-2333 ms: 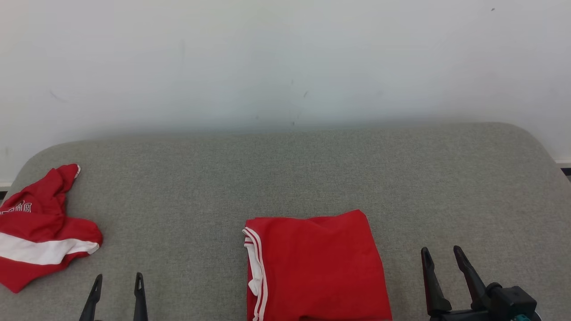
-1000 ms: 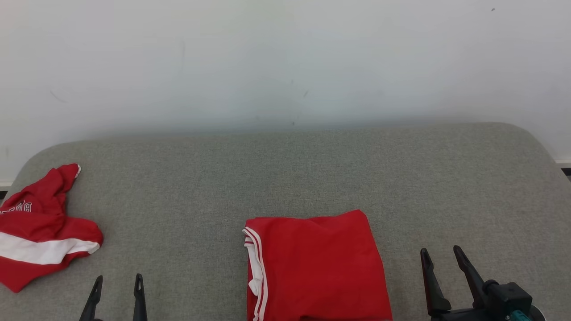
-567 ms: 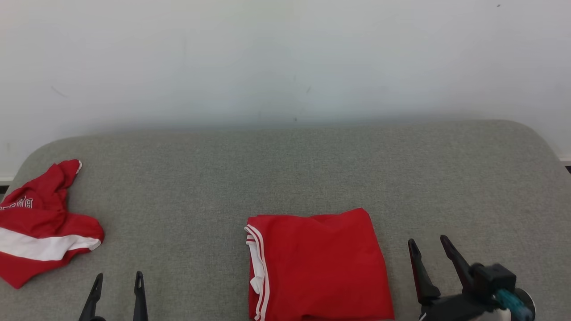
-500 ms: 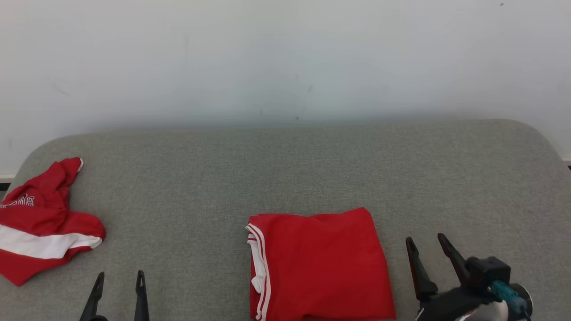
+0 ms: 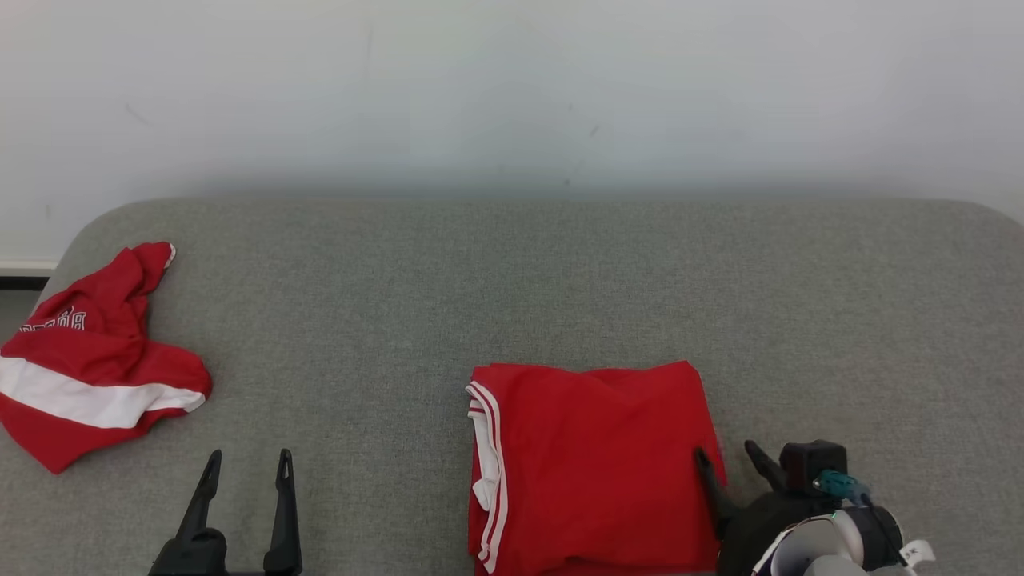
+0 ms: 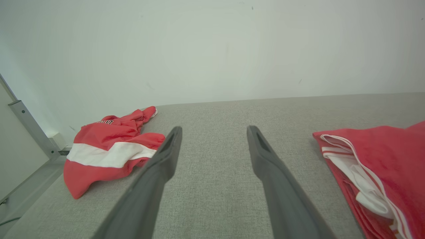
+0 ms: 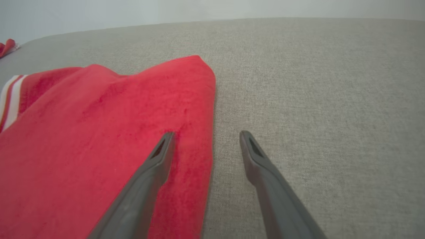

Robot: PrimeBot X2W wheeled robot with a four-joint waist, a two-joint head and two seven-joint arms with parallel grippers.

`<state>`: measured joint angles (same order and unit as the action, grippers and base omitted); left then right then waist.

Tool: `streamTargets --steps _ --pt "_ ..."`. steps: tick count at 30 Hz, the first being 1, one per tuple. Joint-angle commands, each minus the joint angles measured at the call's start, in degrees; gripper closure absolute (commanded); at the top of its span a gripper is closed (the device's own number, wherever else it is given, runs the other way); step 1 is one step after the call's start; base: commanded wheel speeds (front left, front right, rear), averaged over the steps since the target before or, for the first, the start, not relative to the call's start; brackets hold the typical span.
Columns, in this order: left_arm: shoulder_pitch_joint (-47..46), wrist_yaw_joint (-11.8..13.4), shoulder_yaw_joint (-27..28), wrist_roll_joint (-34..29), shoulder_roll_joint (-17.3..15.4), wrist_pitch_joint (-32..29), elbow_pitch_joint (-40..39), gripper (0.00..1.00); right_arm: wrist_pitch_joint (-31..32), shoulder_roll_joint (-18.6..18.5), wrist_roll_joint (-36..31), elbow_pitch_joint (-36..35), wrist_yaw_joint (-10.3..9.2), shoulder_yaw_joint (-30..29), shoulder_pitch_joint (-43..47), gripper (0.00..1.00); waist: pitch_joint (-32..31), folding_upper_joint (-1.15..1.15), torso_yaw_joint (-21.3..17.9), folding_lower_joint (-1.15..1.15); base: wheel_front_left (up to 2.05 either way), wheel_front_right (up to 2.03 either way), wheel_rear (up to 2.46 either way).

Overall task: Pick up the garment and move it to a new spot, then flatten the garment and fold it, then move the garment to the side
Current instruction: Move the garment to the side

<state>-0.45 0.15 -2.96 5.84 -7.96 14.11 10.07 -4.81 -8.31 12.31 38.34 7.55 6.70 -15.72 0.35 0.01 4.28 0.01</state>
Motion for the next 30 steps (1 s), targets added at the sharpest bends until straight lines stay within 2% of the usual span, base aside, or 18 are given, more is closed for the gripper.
streamTargets --steps 1,9,10,11,14,20,30 --pt "-0.7 0.18 -0.1 0.2 0.22 0.42 0.13 0.0 -0.75 0.49 0.64 2.12 -0.14 0.48 -1.12 0.0 0.66 -0.01 0.12 -0.01 0.0 0.0 0.0" --pt "-1.28 0.39 -0.64 0.28 0.02 0.72 0.34 0.0 -1.77 1.88 3.82 15.14 -0.14 4.96 -5.51 0.0 1.33 -0.01 -0.01 -0.01 0.0 0.0 0.0" --pt "-1.36 0.41 -0.68 0.34 -0.02 0.67 0.38 0.0 -2.12 2.16 4.57 16.0 -0.14 5.66 -5.89 0.74 1.33 -0.01 0.06 -0.01 0.0 0.0 0.0" --pt "-1.39 0.46 -0.74 0.36 -0.04 0.69 0.44 0.0 -2.66 2.25 5.0 16.67 -0.13 6.5 -6.45 1.0 1.31 -0.01 0.12 -0.01 0.0 0.0 0.0" --pt "-1.18 0.77 -0.7 0.47 -0.06 0.79 0.53 0.0 -4.25 1.73 6.65 18.31 -0.13 8.15 -8.51 1.0 1.2 -0.01 0.12 -0.01 0.0 0.0 0.0" --pt "-1.55 0.56 -0.23 1.45 -0.1 0.89 0.61 0.0 -5.43 -1.72 9.8 19.02 -0.14 11.18 -15.43 1.0 2.62 -0.01 -0.58 -0.01 0.0 0.0 0.0" --pt "-6.39 0.59 -1.12 1.35 0.82 1.07 -3.12 0.0 -4.77 -15.21 13.43 18.3 -0.13 15.57 -31.14 1.0 13.48 -0.01 -2.2 -0.01 0.0 0.0 0.0"
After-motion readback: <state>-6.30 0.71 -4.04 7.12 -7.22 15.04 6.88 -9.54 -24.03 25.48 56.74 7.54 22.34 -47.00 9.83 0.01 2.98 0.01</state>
